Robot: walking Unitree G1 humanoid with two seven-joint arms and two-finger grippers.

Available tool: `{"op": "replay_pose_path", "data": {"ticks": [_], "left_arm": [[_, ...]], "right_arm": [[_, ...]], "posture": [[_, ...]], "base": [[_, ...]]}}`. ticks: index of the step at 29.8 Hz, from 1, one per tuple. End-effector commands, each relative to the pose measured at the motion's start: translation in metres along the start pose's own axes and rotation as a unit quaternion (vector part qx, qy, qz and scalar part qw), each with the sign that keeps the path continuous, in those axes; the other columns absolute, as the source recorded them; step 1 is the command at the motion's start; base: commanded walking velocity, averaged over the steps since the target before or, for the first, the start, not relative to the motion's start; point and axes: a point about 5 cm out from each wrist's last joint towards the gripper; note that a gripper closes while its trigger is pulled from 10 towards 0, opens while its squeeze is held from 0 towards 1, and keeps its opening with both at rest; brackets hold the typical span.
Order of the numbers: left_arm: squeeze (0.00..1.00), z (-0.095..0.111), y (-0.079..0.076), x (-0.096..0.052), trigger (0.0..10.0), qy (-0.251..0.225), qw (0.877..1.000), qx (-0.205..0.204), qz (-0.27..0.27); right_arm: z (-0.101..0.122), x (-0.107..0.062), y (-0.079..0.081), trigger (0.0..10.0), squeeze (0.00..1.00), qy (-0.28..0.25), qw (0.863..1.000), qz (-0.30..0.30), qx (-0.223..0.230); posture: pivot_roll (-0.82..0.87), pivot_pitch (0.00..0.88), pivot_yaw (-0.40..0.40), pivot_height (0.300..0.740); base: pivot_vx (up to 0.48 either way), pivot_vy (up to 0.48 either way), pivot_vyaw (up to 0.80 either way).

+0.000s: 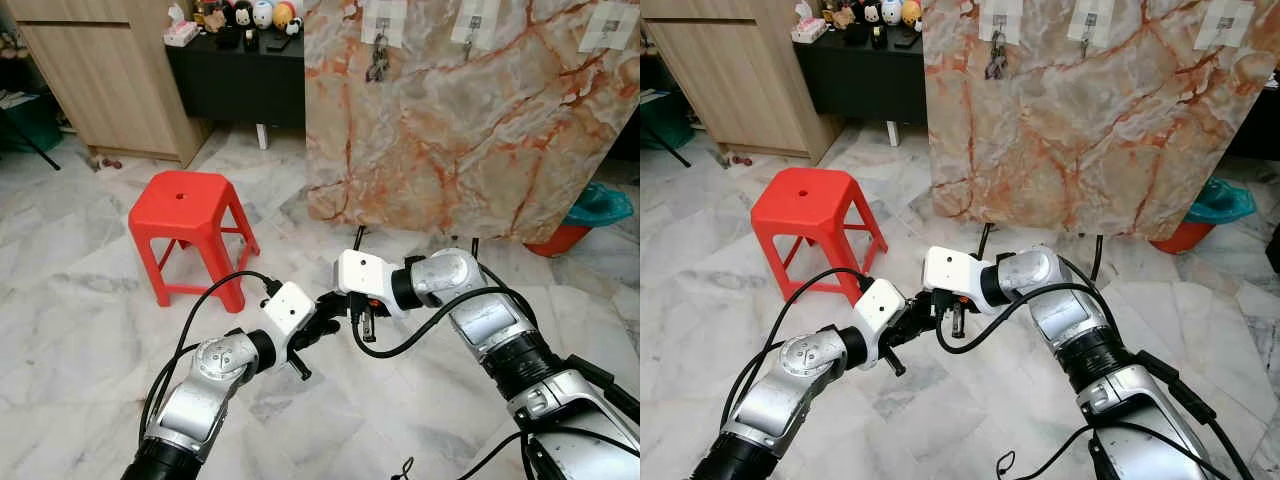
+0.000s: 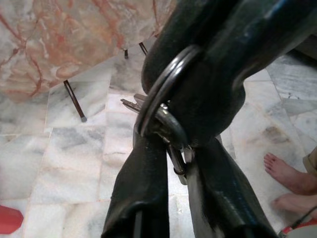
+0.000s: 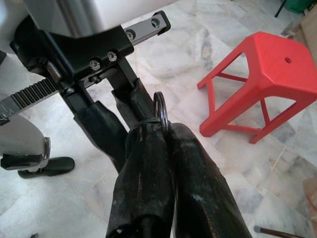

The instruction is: Hang keys on a hook

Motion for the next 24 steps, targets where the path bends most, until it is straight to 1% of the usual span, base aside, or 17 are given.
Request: {"op": "replay_pose_path", "data": {"ticks": [1,13,14,15,16,17,18,19,20,24], "left_arm": [[0.0,0.006,-0.005,0.001,0.0,-0.018,1.0,-0.01,-0.018],[0.0,0.009,-0.004,0.001,0.0,-0.027,0.999,-0.022,-0.016],[0.0,0.009,-0.004,0.001,0.0,-0.027,0.999,-0.022,-0.016],[0.0,0.009,-0.004,0.001,0.0,-0.027,0.999,-0.022,-0.016],[0.0,0.009,-0.004,0.001,0.0,-0.027,0.999,-0.022,-0.016],[0.0,0.009,-0.004,0.001,0.0,-0.027,0.999,-0.023,-0.016],[0.0,0.009,-0.004,0.001,0.0,-0.026,0.999,-0.023,-0.015],[0.0,0.009,-0.004,0.002,0.0,-0.026,0.999,-0.023,-0.015],[0.0,0.008,-0.004,0.001,0.0,-0.026,0.999,-0.024,-0.015],[0.0,0.006,-0.004,0.001,0.0,-0.022,0.999,-0.022,-0.016]], "right_arm": [[0.003,0.0,-0.001,0.0,0.0,-0.004,1.0,-0.007,-0.005],[-0.009,0.0,-0.001,0.0,0.0,0.007,1.0,-0.022,0.012],[-0.01,0.0,-0.002,3.1,0.0,0.008,1.0,-0.027,0.014],[-0.011,0.0,-0.002,6.8,0.0,0.009,0.999,-0.03,0.015],[-0.012,0.001,-0.002,8.4,0.0,0.01,0.999,-0.032,0.015],[-0.012,0.001,-0.002,8.4,0.0,0.011,0.999,-0.034,0.015],[-0.013,0.001,-0.002,10.0,0.25,0.012,0.999,-0.035,0.017],[-0.013,0.001,-0.002,10.0,0.78,0.012,0.999,-0.035,0.018],[-0.014,0.001,-0.002,10.0,1.0,0.013,0.999,-0.035,0.017],[-0.022,0.0,0.001,10.0,1.0,0.031,0.999,-0.018,0.015]], "posture": [[-0.04,0.084,-0.003,0.74],[-0.04,0.084,-0.003,0.74],[-0.04,0.079,-0.002,0.74],[-0.04,0.079,-0.002,0.74],[-0.04,0.077,-0.003,0.74],[-0.04,0.077,-0.003,0.74],[-0.04,0.076,-0.002,0.74],[-0.04,0.075,-0.003,0.74],[-0.04,0.075,-0.003,0.74],[-0.04,0.07,-0.006,0.74]], "base": [[0.0,0.0,0.0],[0.0,0.0,0.0],[0.0,0.0,0.0],[0.0,0.0,0.0],[0.0,0.0,0.0],[0.0,0.0,0.0],[0.0,0.0,0.0],[0.0,0.0,0.0],[0.0,0.0,0.0],[0.0,0.0,0.0]]}}
Point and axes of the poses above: a point about 5 cm out from each wrist's last joint towards the gripper, its own x axis pointing out of the wrist towards the gripper, its own z axis along the axis of the wrist's last joint, y = z × x, and after that the axes turned 5 degrees about x, right-handed
